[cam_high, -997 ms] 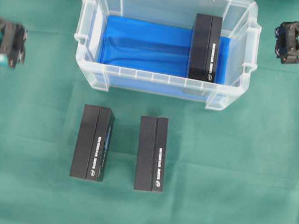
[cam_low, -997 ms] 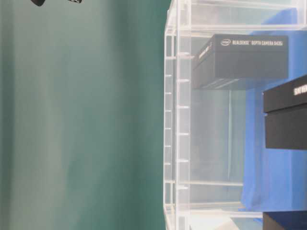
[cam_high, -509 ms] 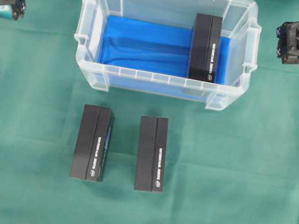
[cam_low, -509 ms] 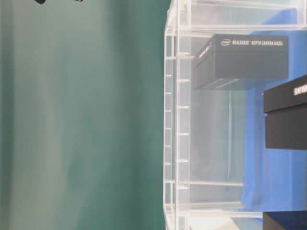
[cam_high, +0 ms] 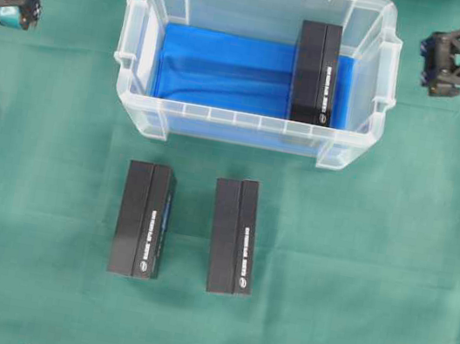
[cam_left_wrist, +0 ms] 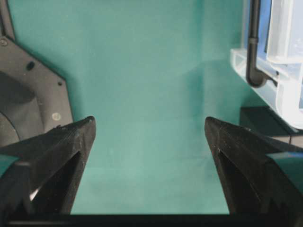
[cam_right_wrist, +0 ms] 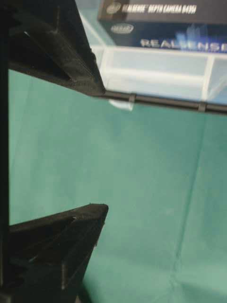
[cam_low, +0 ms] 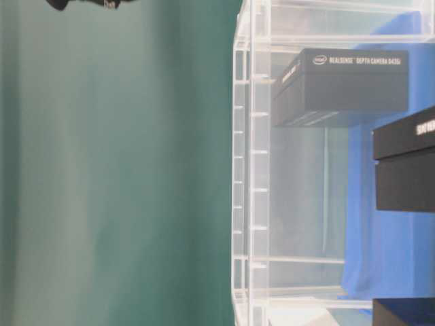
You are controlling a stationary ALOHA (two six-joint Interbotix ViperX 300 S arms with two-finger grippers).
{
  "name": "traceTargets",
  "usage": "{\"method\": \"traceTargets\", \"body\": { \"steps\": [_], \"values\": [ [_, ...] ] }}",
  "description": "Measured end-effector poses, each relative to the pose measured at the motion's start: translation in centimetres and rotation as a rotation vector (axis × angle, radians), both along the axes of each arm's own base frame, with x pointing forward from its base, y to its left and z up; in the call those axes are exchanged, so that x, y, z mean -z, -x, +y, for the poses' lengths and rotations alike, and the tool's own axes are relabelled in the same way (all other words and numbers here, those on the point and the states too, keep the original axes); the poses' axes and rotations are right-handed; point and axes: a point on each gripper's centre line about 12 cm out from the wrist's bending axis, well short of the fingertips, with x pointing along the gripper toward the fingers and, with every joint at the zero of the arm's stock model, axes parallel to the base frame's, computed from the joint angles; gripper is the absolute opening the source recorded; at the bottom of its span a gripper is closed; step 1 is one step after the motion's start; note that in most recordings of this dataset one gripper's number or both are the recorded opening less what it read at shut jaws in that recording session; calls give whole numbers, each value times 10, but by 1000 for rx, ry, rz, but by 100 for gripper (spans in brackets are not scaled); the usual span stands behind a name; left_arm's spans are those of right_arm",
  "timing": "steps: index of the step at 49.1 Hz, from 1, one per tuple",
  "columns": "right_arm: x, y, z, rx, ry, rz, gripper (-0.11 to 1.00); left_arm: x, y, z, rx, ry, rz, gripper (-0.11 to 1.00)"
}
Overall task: Take out the box from the case.
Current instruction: 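Move the right gripper over the right black box in the case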
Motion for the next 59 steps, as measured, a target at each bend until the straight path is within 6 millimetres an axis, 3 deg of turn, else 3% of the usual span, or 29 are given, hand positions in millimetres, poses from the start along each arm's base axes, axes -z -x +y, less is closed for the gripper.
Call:
{"method": "traceTargets", "body": {
  "steps": [12, 26, 34, 59],
  "values": [
    [1, -41, -1, -12, -5, -19, 92, 3, -3, 1, 1, 5, 11, 98],
    [4, -105, -4, -44, -9, -18, 92, 3, -3, 1, 2, 4, 9, 98],
    [7, -130, -7, -53, -9, -19, 92, 2, -1, 0, 4, 3, 6, 98],
    [8, -135, -8, -46, -14, -9, 92, 3, 8, -2, 5, 0, -4, 98]
  ]
}}
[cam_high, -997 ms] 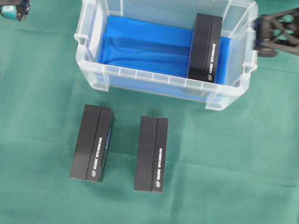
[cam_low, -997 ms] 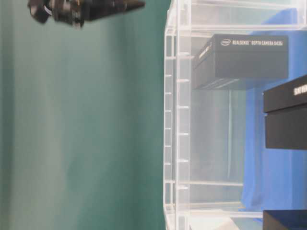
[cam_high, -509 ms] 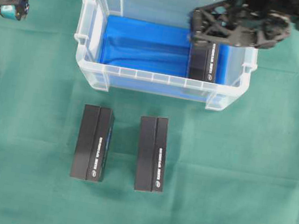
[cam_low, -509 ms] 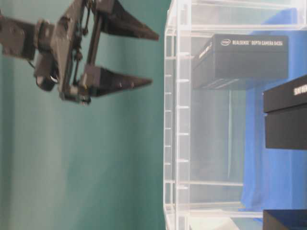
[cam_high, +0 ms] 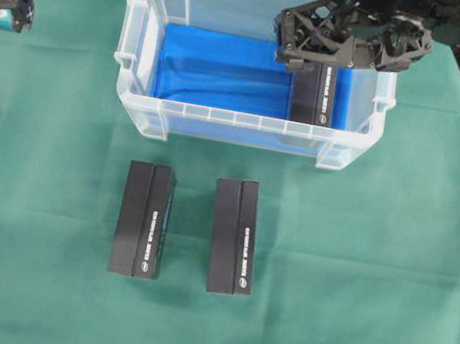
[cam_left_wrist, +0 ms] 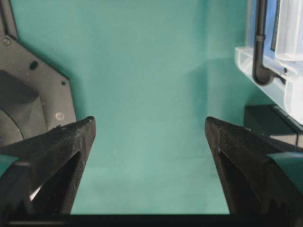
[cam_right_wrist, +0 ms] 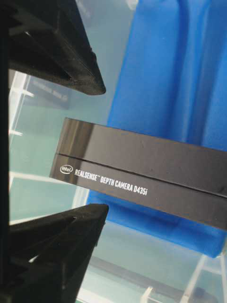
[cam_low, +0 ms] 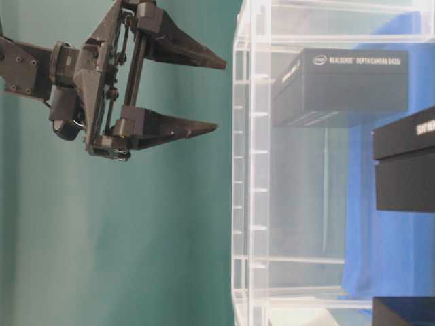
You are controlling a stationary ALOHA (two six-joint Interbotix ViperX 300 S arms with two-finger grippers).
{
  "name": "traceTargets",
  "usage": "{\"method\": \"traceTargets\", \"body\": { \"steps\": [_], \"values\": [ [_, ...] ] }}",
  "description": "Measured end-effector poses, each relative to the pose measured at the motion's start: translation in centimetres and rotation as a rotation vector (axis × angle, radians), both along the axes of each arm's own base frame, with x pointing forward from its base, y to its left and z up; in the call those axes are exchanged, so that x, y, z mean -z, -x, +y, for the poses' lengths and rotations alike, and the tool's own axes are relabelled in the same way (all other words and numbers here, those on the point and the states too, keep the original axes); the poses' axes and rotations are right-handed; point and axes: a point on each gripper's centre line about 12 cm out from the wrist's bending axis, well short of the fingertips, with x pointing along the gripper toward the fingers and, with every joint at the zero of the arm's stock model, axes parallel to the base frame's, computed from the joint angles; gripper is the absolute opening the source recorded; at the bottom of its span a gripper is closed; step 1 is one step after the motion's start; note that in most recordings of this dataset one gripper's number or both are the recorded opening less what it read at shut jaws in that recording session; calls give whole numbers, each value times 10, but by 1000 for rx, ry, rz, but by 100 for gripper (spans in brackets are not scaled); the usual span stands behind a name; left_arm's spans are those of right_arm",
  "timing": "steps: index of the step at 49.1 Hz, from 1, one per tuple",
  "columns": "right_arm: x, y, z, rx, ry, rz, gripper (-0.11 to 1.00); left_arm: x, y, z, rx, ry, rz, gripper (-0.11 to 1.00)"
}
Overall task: Take out the box from the case.
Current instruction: 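Move the right gripper over the right black box in the case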
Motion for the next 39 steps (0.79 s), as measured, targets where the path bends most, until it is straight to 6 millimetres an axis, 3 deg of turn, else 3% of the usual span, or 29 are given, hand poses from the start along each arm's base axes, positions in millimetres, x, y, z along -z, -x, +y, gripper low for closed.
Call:
{"method": "traceTargets", "body": {
  "steps": [39],
  "values": [
    [4, 1, 0, 0, -1, 11, 92, 1, -3, 1, -2, -1, -3, 98]
  ]
}}
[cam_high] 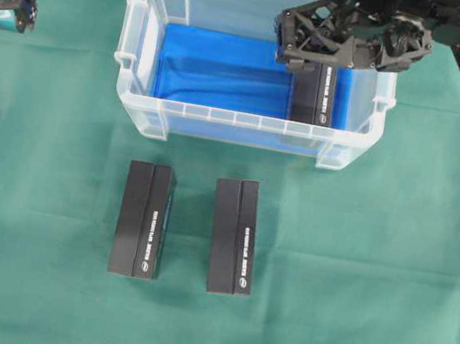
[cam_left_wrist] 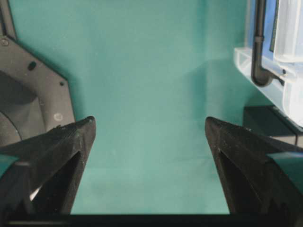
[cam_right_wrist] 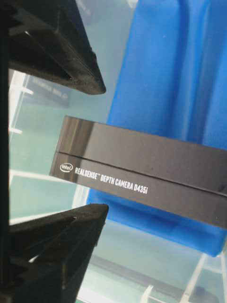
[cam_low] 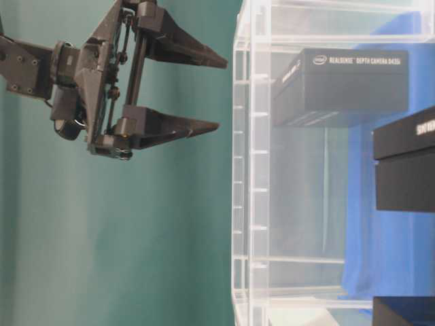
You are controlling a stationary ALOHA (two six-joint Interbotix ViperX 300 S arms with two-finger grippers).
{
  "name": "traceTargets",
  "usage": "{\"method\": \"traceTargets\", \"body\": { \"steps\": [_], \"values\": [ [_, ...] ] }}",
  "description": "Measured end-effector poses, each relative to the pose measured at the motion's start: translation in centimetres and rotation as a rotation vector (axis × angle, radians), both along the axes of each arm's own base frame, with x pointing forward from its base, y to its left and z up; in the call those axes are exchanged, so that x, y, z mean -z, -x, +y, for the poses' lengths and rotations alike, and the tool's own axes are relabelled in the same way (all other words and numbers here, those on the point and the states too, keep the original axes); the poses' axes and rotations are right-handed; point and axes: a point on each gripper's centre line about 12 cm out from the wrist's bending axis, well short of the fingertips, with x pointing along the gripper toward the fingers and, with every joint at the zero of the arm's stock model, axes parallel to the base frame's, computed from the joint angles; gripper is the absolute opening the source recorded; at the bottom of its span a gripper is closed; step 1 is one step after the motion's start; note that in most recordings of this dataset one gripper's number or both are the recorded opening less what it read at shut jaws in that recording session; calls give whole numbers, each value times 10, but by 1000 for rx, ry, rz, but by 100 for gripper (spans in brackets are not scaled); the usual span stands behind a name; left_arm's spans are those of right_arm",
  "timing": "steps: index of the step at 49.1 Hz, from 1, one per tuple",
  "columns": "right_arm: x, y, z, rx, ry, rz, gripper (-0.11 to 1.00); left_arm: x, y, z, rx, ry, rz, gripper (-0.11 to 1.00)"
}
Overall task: Take out the box from the case.
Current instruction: 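Move the right gripper over the right black box in the case, then lower the open right gripper around the right box and close it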
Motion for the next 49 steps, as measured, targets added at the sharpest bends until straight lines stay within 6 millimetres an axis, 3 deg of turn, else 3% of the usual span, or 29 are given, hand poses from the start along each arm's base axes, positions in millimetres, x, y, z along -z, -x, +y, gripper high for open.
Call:
{"method": "traceTargets", "body": {
  "steps": [49],
  "values": [
    [72, -8, -9, -1, -17, 52, 92, 0, 0, 0, 0, -1, -3, 98]
  ]
}}
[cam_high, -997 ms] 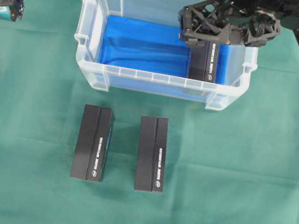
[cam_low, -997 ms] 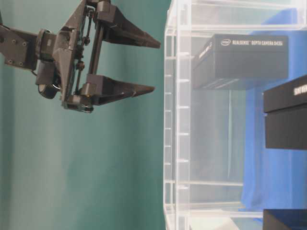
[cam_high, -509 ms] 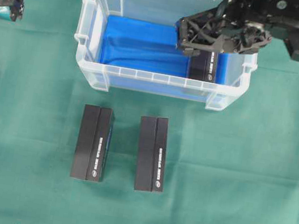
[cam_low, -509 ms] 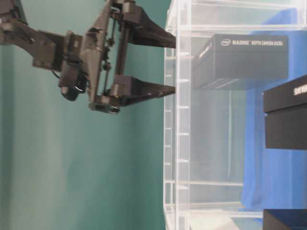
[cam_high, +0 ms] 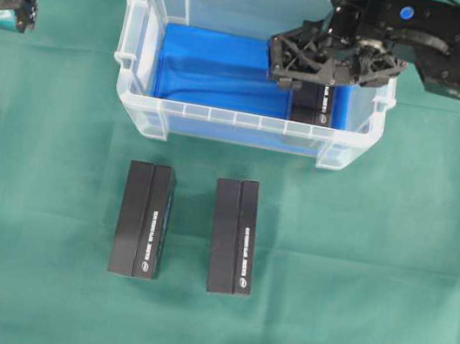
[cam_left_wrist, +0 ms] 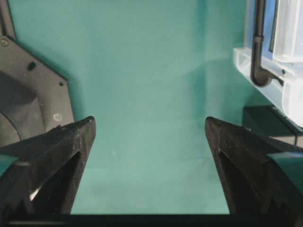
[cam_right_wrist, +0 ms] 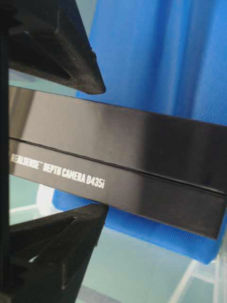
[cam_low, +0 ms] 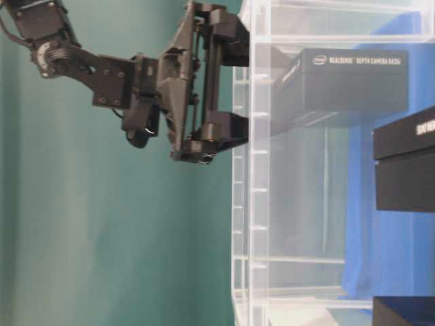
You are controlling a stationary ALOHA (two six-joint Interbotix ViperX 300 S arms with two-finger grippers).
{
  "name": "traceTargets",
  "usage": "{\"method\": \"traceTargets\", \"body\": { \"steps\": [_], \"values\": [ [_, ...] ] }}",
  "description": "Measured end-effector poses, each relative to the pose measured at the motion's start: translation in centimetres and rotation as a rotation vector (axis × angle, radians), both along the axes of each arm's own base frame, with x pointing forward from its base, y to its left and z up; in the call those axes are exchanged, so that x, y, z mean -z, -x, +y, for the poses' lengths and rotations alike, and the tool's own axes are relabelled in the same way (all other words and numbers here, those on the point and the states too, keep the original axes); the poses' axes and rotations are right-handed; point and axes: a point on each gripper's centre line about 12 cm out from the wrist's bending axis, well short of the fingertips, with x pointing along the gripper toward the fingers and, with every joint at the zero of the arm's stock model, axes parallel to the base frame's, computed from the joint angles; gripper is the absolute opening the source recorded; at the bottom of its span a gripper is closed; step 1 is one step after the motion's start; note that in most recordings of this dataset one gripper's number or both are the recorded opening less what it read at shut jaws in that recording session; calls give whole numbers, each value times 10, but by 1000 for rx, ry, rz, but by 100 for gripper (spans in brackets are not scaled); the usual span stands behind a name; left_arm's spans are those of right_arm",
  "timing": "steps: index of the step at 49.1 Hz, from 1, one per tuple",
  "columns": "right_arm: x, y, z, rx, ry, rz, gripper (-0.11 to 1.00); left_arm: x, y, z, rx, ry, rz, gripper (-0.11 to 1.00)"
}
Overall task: Take out the box from the case.
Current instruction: 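Lower the open right gripper around the right box and close it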
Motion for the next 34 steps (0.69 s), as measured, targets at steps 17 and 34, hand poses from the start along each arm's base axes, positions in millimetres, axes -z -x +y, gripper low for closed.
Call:
{"method": "traceTargets", "body": {
  "steps": [17, 34],
  "values": [
    [14, -4, -2, -1, -2, -8, 92, 0, 0, 0, 0, -1, -3, 98],
    [15, -5, -3, 12, -4, -10, 91, 0, 0, 0, 0, 0, -1, 98]
  ]
}}
